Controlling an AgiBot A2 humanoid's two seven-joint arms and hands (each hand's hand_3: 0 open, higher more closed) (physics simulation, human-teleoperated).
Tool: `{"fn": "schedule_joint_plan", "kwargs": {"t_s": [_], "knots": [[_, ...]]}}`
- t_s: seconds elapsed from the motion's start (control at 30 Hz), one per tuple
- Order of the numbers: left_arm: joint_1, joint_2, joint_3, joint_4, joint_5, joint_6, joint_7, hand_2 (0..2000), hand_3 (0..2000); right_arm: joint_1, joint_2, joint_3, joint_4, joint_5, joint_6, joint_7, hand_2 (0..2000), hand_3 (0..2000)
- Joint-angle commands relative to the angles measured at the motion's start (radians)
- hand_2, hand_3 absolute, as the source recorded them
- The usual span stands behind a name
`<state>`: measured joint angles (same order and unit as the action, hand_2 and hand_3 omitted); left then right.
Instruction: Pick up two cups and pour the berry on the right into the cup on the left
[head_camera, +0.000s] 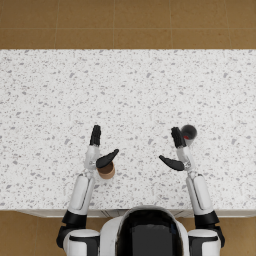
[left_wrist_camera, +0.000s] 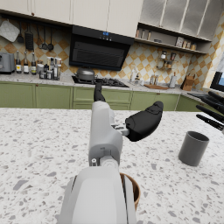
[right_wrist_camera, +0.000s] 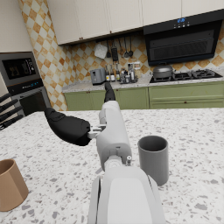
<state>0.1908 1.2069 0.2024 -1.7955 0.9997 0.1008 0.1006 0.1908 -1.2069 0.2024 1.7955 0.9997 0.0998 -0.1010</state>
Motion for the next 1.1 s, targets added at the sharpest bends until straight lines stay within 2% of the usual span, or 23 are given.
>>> {"fn": "schedule_joint_plan", "kwargs": {"t_s": [0.03,0.57,0.6,0.63,0.77,1.1], "knots": [[0.0,0.0,0.0,0.0,0.0,0.0,0.0,0,0,0.0,0.0,0.0,0.0,0.0,0.0,0.0,0,0],[0.0,0.0,0.0,0.0,0.0,0.0,0.0,0,0,0.0,0.0,0.0,0.0,0.0,0.0,0.0,0,0],[0.002,0.001,0.03,0.016,0.0,0.0,0.0,0,0,0.002,-0.001,0.03,-0.016,0.0,0.0,0.0,0,0],[-0.005,0.0,0.016,0.01,0.0,-0.029,-0.028,0,0,0.017,-0.013,0.027,-0.023,0.0,-0.028,0.029,0,0],[-0.069,-0.017,-0.05,-0.056,0.0,-0.082,-0.082,0,0,0.002,-0.018,-0.048,-0.003,0.0,-0.081,0.082,0,0],[-0.269,-0.059,-0.143,-0.161,0.273,-0.1,-0.1,0,0,-0.062,-0.028,-0.258,0.059,0.313,-0.099,0.1,0,0]]}}
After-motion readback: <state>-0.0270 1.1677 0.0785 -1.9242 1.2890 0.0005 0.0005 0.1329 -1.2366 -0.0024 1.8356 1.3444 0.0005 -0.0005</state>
